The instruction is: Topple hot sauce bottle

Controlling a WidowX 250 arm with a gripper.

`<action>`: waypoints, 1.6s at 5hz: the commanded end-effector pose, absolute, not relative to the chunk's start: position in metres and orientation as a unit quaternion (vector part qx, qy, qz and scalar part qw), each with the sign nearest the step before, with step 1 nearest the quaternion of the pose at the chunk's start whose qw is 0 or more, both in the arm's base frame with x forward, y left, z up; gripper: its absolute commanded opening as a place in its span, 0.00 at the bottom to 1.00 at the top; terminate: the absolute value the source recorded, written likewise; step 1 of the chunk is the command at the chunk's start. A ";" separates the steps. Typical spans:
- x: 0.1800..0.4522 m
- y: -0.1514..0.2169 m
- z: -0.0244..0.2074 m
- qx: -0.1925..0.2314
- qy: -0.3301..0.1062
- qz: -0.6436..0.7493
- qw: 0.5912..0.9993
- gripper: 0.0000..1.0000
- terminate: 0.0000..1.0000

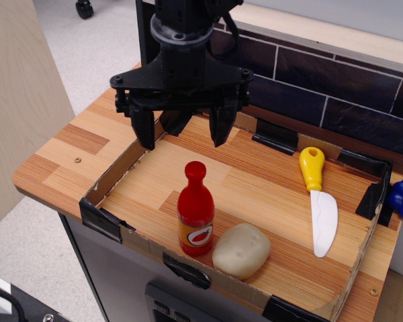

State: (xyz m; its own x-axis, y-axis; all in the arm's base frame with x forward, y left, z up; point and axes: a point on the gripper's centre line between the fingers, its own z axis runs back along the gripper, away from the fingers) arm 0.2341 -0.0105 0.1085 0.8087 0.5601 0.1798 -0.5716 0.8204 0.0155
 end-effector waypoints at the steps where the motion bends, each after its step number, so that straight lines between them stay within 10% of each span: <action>1: 0.217 -0.021 0.105 0.051 -0.079 0.281 0.955 1.00 0.00; 3: 0.212 -0.032 0.093 0.049 -0.069 0.260 0.962 1.00 0.00; 4: 0.219 -0.029 0.096 0.044 -0.082 0.273 0.958 0.00 0.00; 6: 0.221 -0.028 0.093 0.047 -0.080 0.291 0.952 0.00 0.00; 8: 0.233 -0.004 0.084 0.075 0.037 0.334 0.939 0.00 0.00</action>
